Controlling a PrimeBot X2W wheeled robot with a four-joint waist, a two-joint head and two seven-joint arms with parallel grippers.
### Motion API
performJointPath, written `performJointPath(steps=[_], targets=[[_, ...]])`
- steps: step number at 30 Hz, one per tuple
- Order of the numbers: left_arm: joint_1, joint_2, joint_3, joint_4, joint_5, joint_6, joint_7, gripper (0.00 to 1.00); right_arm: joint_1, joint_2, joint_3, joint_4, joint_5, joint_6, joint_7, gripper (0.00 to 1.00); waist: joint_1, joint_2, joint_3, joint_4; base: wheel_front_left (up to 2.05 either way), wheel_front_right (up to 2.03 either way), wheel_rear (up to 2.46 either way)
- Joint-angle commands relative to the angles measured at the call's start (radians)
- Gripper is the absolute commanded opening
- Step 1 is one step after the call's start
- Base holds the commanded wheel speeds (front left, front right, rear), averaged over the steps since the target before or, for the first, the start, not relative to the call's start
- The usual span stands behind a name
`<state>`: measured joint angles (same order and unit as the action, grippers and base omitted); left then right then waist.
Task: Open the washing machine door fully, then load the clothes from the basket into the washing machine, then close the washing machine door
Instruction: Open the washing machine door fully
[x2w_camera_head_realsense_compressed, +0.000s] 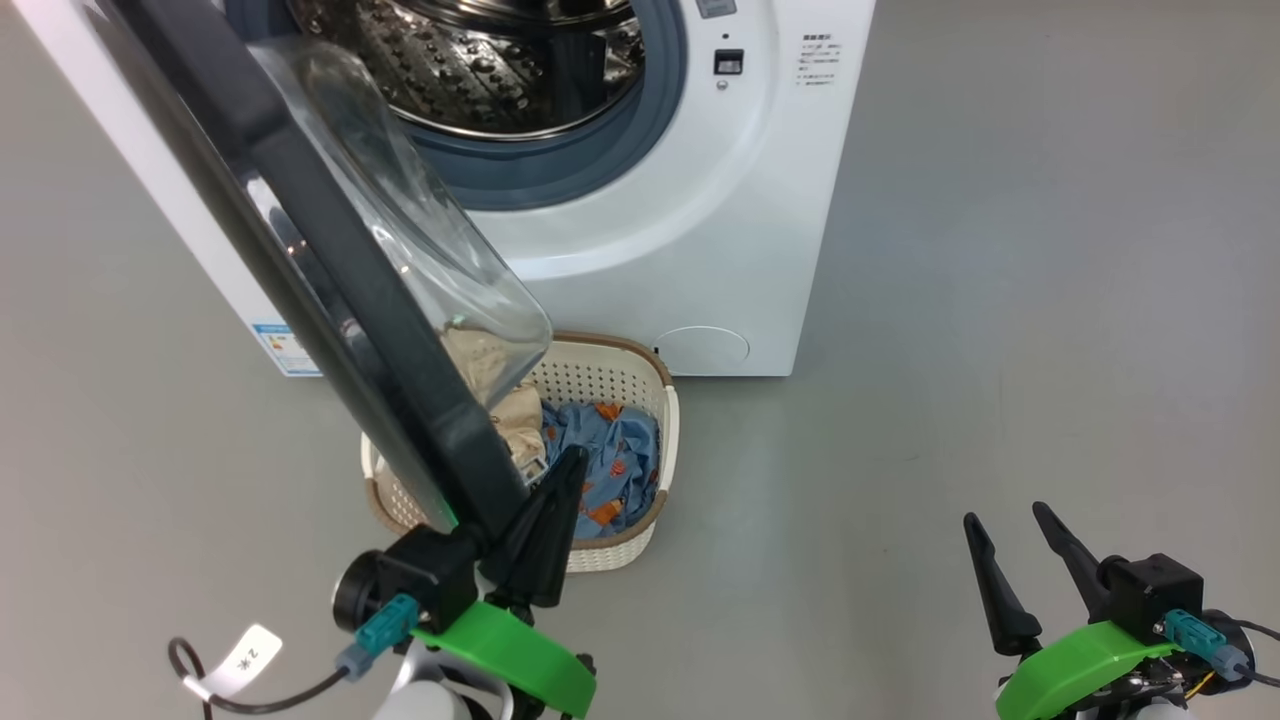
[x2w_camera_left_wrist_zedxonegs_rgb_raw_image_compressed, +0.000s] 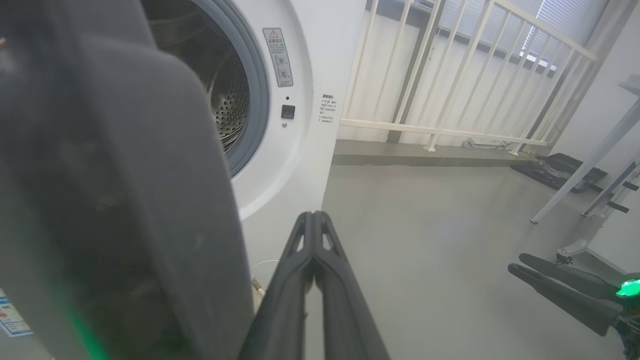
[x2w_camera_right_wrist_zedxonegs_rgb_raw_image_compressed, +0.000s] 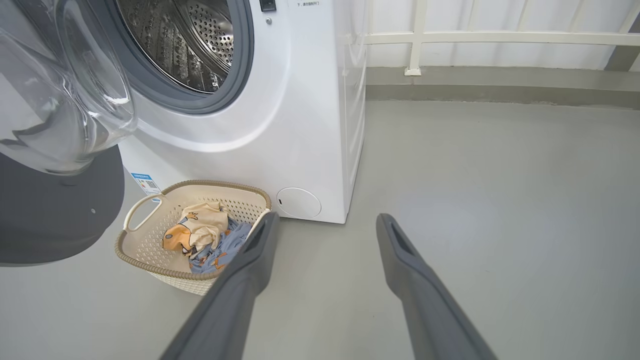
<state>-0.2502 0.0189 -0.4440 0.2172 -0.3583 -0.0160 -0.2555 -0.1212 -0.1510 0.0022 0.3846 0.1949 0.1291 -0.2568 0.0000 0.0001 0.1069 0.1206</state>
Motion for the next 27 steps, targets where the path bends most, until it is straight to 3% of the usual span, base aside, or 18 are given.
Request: performJointPath(steps=[1,16,27], targets=[[-0.007,0.031,0.063,-0.005,-0.005,0.021,-0.006,0.0,-0.006,-0.006,0.026,-0.018,0.011,0.002,-0.005,1.0,0.0,-0.0001,0.001,0.003,0.0,0.0,0.0],[0.088,0.032,0.111,-0.101,0.039,0.03,-0.006,0.0,-0.002,-0.008,0.021,-0.018,0.019,0.002,-0.005,1.0,0.0,-0.0001,0.006,0.07,0.0,0.0,0.0],[0.143,0.039,0.122,-0.157,0.035,0.07,-0.003,0.0,-0.002,-0.006,0.021,-0.015,0.021,0.002,-0.005,1.0,0.0,-0.0001,0.002,0.152,0.0,0.0,0.0]])
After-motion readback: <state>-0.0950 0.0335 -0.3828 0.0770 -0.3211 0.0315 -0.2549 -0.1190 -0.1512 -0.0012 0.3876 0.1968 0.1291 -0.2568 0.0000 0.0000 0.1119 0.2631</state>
